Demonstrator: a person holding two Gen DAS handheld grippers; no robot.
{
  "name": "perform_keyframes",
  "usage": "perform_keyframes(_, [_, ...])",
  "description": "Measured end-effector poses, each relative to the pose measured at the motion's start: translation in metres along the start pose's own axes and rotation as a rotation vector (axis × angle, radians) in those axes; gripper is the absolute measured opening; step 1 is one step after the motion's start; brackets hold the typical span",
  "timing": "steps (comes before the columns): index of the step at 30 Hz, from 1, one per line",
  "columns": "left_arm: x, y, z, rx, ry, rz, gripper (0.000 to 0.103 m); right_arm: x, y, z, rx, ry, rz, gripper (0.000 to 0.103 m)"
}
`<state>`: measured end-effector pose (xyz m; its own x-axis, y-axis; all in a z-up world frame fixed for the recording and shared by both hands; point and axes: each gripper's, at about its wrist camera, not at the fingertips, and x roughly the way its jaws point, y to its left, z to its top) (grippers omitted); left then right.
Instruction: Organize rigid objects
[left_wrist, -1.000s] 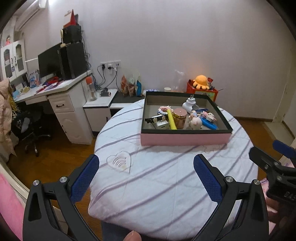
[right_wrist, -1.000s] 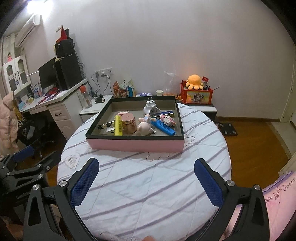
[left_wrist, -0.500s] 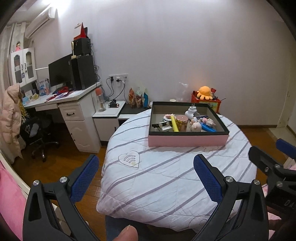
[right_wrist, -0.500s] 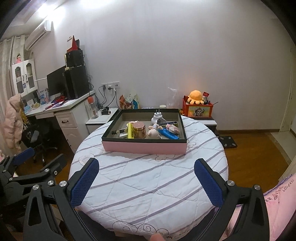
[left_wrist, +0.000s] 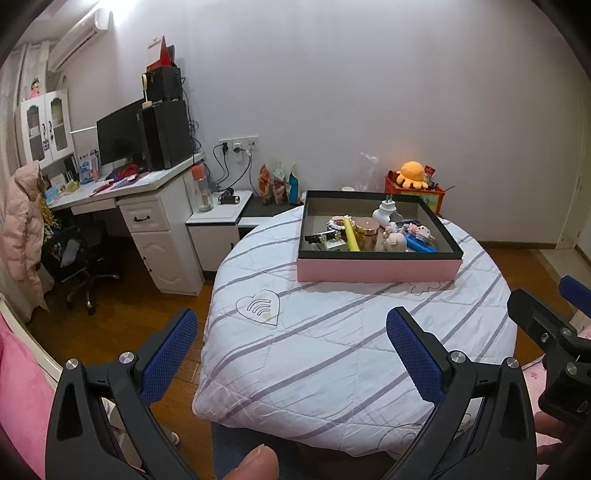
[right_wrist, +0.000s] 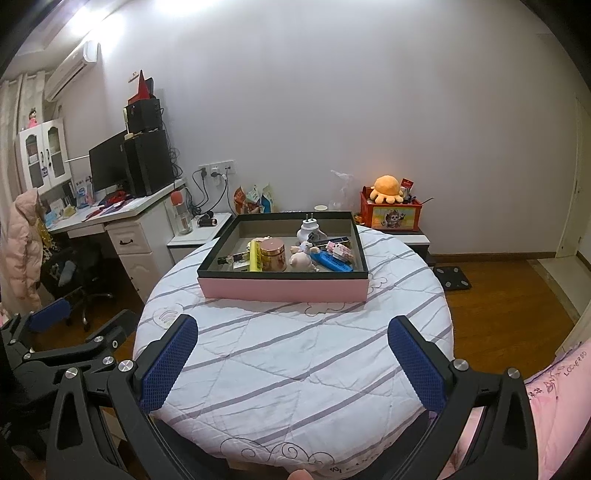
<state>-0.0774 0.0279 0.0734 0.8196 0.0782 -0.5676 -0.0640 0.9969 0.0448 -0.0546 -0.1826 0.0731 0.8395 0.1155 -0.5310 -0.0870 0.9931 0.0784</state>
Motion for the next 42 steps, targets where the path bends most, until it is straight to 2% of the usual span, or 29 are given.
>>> perform_keyframes(7, [0.003, -0.004, 0.001, 0.005, 0.034, -0.027, 0.103, -0.002, -0.003, 0.000, 0.008, -0.003, 0.005, 0.103])
perform_keyframes(24, [-0.001, -0.009, 0.002, 0.018, 0.026, -0.046, 0.103, -0.003, -0.013, 0.002, 0.028, -0.003, -0.005, 0.103])
perform_keyframes(42, [-0.004, -0.011, 0.003, 0.026, 0.019, -0.035, 0.103, -0.003, -0.013, 0.003, 0.029, -0.008, -0.011, 0.103])
